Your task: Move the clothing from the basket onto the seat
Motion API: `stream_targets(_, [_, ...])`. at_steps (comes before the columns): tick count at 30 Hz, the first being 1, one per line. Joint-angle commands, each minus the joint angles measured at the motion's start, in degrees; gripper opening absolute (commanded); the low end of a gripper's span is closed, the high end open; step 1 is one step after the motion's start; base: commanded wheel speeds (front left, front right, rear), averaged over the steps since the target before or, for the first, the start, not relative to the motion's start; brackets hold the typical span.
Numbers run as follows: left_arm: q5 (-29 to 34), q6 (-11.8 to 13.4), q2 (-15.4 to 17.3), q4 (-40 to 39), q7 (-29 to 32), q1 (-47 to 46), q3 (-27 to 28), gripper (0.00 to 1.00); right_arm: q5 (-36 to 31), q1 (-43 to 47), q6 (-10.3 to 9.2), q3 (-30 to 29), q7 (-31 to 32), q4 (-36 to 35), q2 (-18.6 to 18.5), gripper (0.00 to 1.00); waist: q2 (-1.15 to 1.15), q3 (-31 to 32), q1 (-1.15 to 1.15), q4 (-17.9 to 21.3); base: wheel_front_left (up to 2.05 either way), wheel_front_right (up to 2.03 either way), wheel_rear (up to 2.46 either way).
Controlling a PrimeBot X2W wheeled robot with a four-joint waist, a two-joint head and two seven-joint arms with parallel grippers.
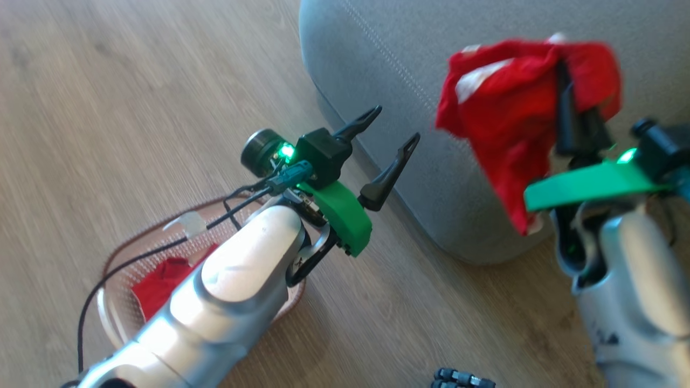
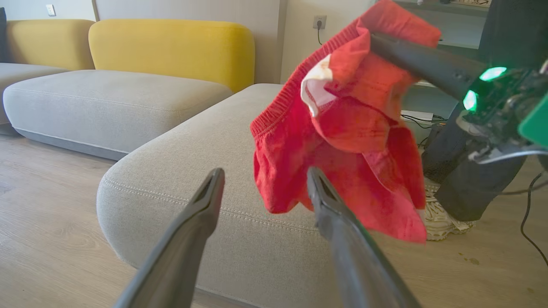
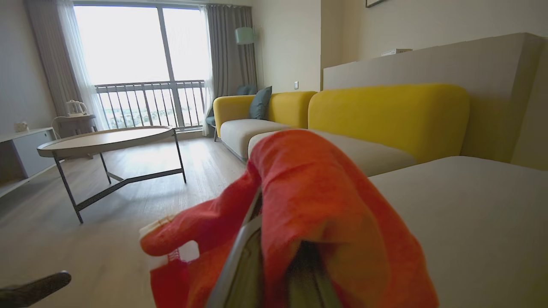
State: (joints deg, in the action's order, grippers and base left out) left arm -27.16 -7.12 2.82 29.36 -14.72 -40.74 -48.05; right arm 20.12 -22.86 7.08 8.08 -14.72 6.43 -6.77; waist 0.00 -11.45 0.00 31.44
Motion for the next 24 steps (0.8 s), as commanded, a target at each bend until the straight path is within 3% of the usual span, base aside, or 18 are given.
stream_targets(1, [0.78,-0.35,0.98,-2.22,-0.28,-3.45,1.37,1.0,-0.66,-4.33,0.41,-0.57,-0.28,-1.58,-0.91,0.0,0.0,-2.08,0.0,-0.01,0.0,0.0,0.0])
stream_targets(6, [1.8,-0.36,2.24,-3.12,-0.28,-4.07,0.95,1.0,-1.04,-10.08,0.41,-3.68,-0.28,1.66,-2.41,0.0,0.0,-6.13,0.0,-0.02,0.0,0.0,0.0])
stream_targets(24, [3.97,-0.36,3.86,-4.1,0.45,-9.69,-3.23,1.0,-1.89,-29.95,0.41,-12.96,-0.28,13.61,-13.28,0.0,0.0,-20.75,0.0,-5.28,0.0,0.0,0.0])
